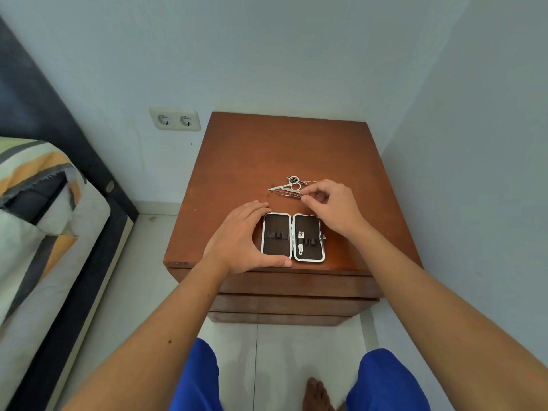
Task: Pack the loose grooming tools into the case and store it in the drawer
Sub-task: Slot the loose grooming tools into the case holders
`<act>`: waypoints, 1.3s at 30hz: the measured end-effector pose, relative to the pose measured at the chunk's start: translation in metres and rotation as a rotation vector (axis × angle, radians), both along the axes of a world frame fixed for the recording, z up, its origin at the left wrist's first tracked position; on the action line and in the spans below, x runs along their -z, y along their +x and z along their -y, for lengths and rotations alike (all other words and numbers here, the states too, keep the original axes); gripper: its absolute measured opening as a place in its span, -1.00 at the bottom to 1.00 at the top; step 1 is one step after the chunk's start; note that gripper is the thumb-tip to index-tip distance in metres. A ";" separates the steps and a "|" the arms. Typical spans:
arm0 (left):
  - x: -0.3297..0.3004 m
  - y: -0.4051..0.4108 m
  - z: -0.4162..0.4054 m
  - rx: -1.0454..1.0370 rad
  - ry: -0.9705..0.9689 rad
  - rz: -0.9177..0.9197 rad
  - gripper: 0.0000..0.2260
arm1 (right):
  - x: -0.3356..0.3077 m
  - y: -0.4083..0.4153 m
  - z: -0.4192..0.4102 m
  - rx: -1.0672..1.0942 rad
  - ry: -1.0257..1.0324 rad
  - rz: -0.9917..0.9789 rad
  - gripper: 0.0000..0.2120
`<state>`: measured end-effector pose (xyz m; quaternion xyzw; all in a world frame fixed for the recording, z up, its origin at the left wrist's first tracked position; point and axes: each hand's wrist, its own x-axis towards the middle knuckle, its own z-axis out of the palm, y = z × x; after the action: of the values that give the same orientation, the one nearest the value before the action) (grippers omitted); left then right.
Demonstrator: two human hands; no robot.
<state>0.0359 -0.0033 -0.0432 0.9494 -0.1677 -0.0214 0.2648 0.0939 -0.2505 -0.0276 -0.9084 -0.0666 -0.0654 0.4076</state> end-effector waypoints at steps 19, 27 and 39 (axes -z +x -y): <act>-0.004 0.000 -0.001 0.020 -0.003 0.014 0.12 | 0.010 0.060 -0.008 0.071 -0.256 -0.005 -0.88; -0.002 0.002 -0.002 0.022 0.012 -0.003 0.13 | 0.003 0.050 -0.013 0.135 -0.169 0.017 -0.91; -0.001 0.000 0.005 0.021 0.004 0.006 0.14 | 0.001 0.013 0.004 0.211 0.286 -0.166 -0.93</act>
<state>0.0359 -0.0084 -0.0418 0.9482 -0.1782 -0.0216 0.2620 0.1068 -0.2548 -0.0281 -0.8455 0.0729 -0.0417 0.5273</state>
